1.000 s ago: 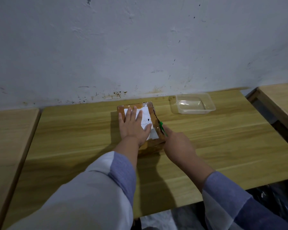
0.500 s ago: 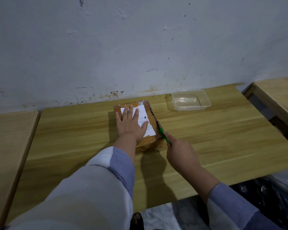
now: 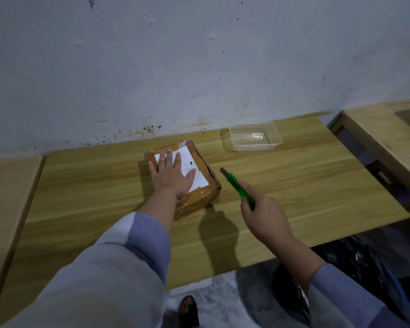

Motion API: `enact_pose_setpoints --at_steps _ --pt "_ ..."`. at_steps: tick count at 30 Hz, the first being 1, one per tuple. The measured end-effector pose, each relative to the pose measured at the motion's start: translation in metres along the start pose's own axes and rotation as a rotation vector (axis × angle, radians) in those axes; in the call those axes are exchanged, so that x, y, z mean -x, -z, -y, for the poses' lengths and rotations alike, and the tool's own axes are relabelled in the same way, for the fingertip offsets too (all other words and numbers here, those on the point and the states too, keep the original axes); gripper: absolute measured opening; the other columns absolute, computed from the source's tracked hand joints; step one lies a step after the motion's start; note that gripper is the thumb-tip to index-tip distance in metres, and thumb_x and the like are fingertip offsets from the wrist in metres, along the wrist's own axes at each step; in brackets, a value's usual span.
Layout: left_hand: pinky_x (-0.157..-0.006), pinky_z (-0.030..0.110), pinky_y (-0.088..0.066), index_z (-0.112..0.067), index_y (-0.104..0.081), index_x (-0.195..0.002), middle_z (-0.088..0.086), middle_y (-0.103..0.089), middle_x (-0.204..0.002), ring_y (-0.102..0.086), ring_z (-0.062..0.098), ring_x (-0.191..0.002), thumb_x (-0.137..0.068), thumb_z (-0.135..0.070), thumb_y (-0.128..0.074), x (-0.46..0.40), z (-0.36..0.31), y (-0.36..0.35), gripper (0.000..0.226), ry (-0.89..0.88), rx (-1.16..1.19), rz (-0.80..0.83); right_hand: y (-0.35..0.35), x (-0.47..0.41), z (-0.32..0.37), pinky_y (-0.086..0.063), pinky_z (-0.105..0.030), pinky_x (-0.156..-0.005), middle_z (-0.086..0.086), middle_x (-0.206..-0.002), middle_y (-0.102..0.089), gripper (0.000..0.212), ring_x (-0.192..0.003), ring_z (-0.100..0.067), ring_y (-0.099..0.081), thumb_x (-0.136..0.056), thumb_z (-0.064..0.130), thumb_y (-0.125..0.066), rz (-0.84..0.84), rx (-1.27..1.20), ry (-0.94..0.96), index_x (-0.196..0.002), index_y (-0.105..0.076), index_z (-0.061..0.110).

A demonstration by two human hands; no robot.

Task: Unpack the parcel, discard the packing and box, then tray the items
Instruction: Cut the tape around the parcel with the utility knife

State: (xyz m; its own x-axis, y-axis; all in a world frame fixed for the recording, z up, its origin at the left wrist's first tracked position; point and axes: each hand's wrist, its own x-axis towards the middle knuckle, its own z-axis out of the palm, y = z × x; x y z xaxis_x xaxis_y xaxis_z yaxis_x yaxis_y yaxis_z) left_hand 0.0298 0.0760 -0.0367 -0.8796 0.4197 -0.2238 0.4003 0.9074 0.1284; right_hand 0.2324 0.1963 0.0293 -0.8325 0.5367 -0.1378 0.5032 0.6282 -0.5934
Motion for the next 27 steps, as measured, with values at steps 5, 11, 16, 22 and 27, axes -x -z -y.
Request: enact_pose_setpoints --at_steps 5,11,16,22,27 --pt "-0.115 0.05 0.012 -0.024 -0.013 -0.153 0.0 0.008 -0.162 0.015 0.018 -0.147 -0.096 -0.059 -0.025 0.018 0.004 -0.001 0.067 -0.134 0.09 -0.045 -0.007 -0.018 -0.002 -0.056 -0.039 -0.079 -0.009 -0.116 -0.067 0.053 -0.095 -0.027 -0.065 -0.094 0.03 -0.049 0.001 -0.119 -0.012 -0.144 -0.033 0.039" --pt "-0.119 0.038 0.003 -0.028 -0.013 -0.153 -0.007 -0.004 -0.161 0.004 0.011 -0.148 -0.091 -0.069 -0.014 0.047 0.02 -0.004 0.074 -0.356 0.039 -0.025 -0.04 -0.044 0.008 -0.048 -0.035 -0.083 -0.012 -0.125 -0.061 0.061 -0.109 -0.031 -0.06 -0.094 0.035 -0.05 0.043 -0.164 -0.153 -0.149 -0.022 0.031" --pt "-0.119 0.037 0.004 -0.029 -0.006 -0.153 -0.004 0.002 -0.161 0.007 0.012 -0.148 -0.066 -0.082 0.017 0.053 0.03 0.004 0.104 -0.403 -0.059 -0.017 -0.059 -0.065 0.022 -0.049 -0.037 -0.084 -0.012 -0.126 -0.061 0.067 -0.112 -0.031 -0.058 -0.093 0.03 -0.055 -0.002 -0.187 -0.223 -0.15 -0.019 0.028" --pt "-0.119 0.046 0.008 -0.035 -0.001 -0.152 -0.007 0.006 -0.161 0.01 0.009 -0.147 -0.072 -0.087 -0.008 0.029 0.026 0.008 0.096 -0.522 -0.131 0.031 -0.045 -0.113 0.014 -0.046 -0.031 -0.074 -0.014 -0.124 -0.061 0.069 -0.106 -0.03 -0.06 -0.092 0.026 -0.057 -0.004 -0.132 -0.191 -0.149 -0.019 0.033" --pt "-0.118 0.048 0.012 -0.037 0.007 -0.15 -0.01 0.014 -0.159 0.015 0.011 -0.146 -0.065 -0.091 -0.026 0.003 0.019 0.013 0.106 -0.574 -0.157 0.101 -0.033 -0.149 0.008 -0.045 -0.038 -0.097 -0.011 -0.14 -0.051 0.074 -0.124 -0.032 -0.05 -0.088 0.027 -0.063 0.057 -0.192 -0.115 -0.149 -0.021 0.033"
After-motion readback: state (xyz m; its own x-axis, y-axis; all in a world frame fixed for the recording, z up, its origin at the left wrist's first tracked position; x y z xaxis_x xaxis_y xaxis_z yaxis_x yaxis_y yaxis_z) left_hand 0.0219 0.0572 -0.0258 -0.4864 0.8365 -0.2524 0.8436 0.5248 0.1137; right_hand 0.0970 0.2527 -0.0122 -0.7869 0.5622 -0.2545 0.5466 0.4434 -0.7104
